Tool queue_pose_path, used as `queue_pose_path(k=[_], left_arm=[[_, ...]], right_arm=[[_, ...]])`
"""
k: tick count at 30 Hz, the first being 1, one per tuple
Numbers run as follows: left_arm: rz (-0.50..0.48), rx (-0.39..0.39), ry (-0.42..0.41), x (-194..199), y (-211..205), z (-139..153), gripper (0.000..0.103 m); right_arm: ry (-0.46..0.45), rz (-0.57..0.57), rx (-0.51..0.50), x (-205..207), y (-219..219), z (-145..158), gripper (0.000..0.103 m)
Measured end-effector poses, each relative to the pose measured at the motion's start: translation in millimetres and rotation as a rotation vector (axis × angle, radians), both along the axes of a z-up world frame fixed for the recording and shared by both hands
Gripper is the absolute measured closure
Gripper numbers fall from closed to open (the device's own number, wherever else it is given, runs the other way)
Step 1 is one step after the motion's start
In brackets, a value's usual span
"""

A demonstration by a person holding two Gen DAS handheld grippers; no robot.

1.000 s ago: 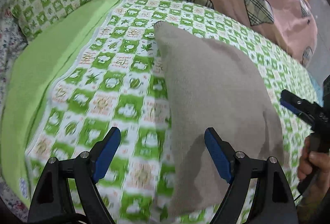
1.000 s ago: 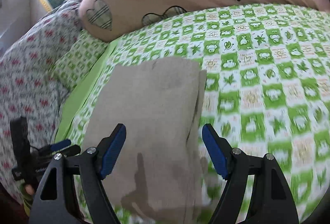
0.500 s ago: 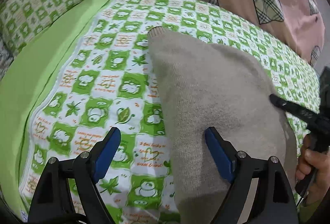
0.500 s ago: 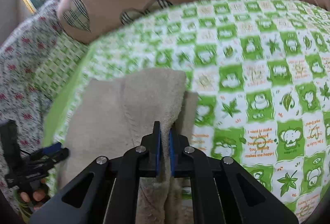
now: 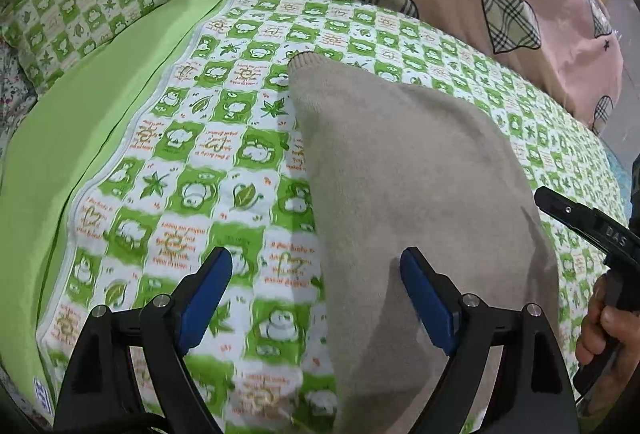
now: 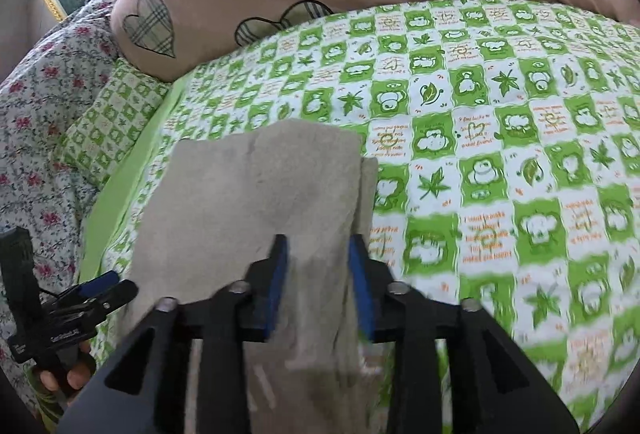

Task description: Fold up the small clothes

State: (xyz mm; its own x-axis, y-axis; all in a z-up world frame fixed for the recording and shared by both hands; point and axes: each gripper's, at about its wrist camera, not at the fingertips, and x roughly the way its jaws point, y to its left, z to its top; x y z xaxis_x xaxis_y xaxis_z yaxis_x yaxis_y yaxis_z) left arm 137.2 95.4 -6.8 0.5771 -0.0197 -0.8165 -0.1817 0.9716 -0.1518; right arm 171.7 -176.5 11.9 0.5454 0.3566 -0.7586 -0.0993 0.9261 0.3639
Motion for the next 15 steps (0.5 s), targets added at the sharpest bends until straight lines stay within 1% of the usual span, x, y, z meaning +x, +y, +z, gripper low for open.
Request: queue_pose_path(k=[6, 11, 15], left_arm=[[-0.013, 0.031, -0.009, -31, -13, 7, 0.016], [-0.005, 0.070, -0.007, -51, -21, 10, 0.016], [-0.006, 0.090, -0.006, -67, -29, 9, 0.016]], right_arm=[[0.001, -0.003, 0.006, -38, 3, 5, 0.055], [0.001, -0.026, 0.013, -60, 2, 7, 0.052], [0.000, -0.026, 0.001, -79, 4, 8, 0.044]])
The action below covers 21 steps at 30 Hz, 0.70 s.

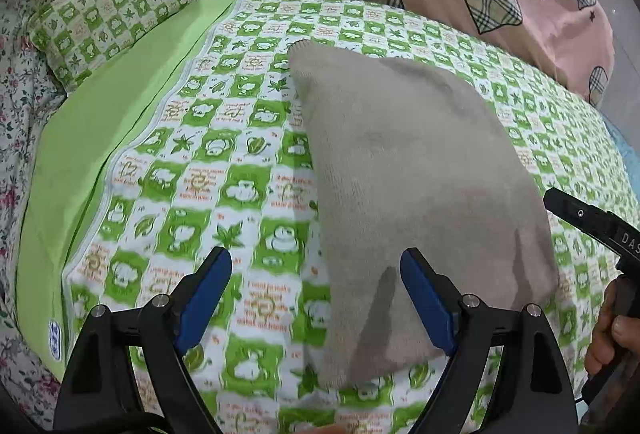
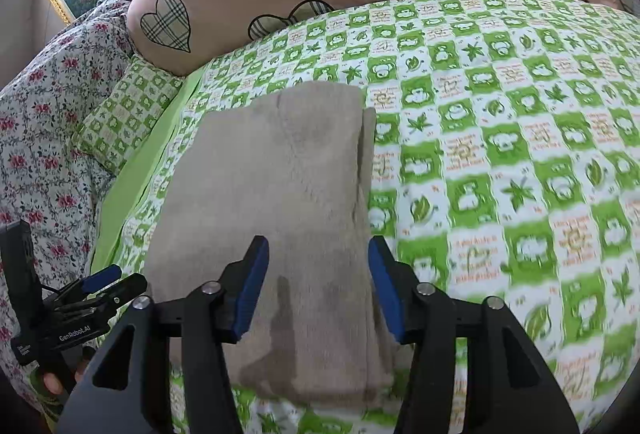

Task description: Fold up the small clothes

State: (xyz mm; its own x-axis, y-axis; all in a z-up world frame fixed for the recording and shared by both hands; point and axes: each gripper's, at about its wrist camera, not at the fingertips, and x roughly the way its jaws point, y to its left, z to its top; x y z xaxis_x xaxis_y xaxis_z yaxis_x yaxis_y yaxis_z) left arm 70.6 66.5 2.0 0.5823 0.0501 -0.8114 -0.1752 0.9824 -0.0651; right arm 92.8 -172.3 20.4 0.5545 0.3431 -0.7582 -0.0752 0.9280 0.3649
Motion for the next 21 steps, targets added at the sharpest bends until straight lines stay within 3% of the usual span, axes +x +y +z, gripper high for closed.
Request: queue_pose_path(k=[9, 21], left_arm=[[0.003, 0.075, -0.016, -31, -12, 0, 0.013], [-0.018, 0.146, -0.011, -51, -26, -5, 0.013]], right_arm=[[-0.024, 0.073, -0.047, -47, 11, 5, 0.017], [-0.003, 0.109, -0.075, -79, 11, -10, 0.016]])
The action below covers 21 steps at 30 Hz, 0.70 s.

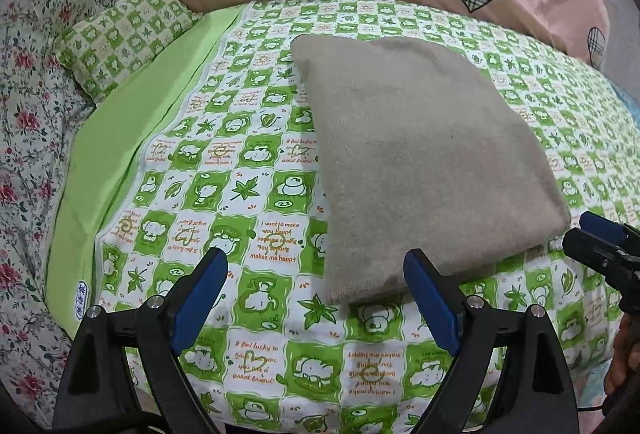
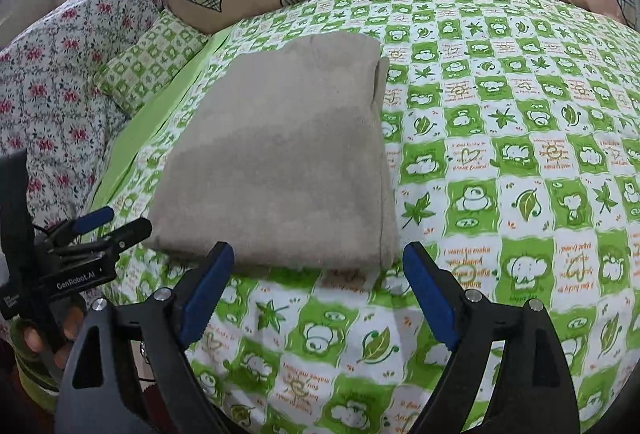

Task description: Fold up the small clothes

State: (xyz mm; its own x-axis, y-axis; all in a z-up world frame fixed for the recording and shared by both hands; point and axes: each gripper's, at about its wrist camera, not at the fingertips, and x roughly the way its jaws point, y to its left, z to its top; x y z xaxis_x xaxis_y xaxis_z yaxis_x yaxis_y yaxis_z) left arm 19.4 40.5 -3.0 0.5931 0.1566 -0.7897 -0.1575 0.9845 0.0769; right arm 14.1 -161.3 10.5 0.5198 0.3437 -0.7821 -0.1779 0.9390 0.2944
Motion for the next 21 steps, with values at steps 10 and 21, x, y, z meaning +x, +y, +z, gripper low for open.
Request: queue_pose_path(k=[10, 21], left_arm=[[-0.029, -0.002, 0.004, -8, -10, -3, 0.013], [-0.042, -0.018, 0.005, -10, -10, -5, 0.013]], right_arm=[[-0.037, 0.052, -0.041, -9, 15, 4, 0.016], [-0.029, 0.071, -0.048, -10, 23, 0, 0.014]])
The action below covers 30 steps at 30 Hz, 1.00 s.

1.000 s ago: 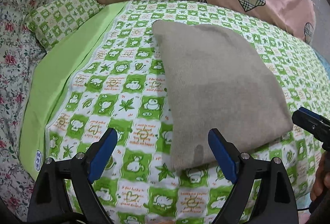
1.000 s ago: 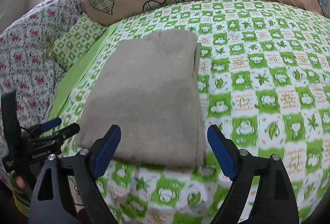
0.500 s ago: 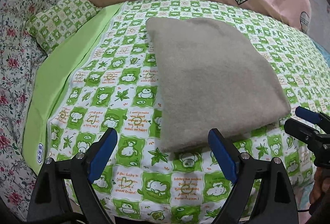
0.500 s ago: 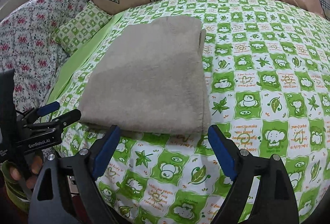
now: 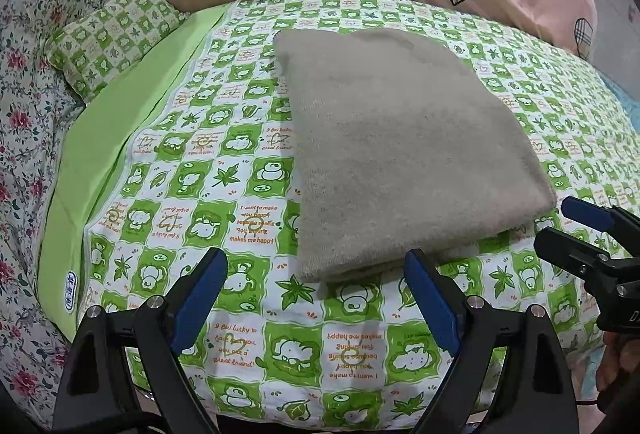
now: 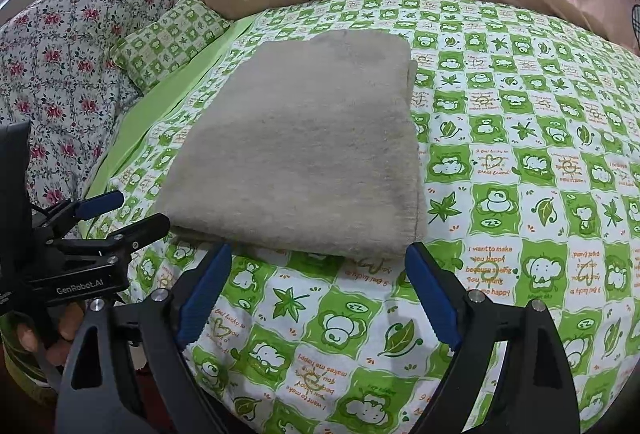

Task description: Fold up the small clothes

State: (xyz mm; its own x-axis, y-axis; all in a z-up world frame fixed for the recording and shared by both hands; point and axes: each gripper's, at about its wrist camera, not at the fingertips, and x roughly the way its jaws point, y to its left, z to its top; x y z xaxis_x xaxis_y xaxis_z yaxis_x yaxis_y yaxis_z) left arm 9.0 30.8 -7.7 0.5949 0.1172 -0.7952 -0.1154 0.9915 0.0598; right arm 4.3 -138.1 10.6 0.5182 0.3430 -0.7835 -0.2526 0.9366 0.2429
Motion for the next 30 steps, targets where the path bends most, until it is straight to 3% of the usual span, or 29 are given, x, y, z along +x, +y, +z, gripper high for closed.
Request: queue_pose_path(k=[30], left_arm=[[-0.009, -0.014, -0.020, 1, -3, 6, 0.013]], right_arm=[[-0.016, 0.025, 0.021, 13, 12, 7, 0.012]])
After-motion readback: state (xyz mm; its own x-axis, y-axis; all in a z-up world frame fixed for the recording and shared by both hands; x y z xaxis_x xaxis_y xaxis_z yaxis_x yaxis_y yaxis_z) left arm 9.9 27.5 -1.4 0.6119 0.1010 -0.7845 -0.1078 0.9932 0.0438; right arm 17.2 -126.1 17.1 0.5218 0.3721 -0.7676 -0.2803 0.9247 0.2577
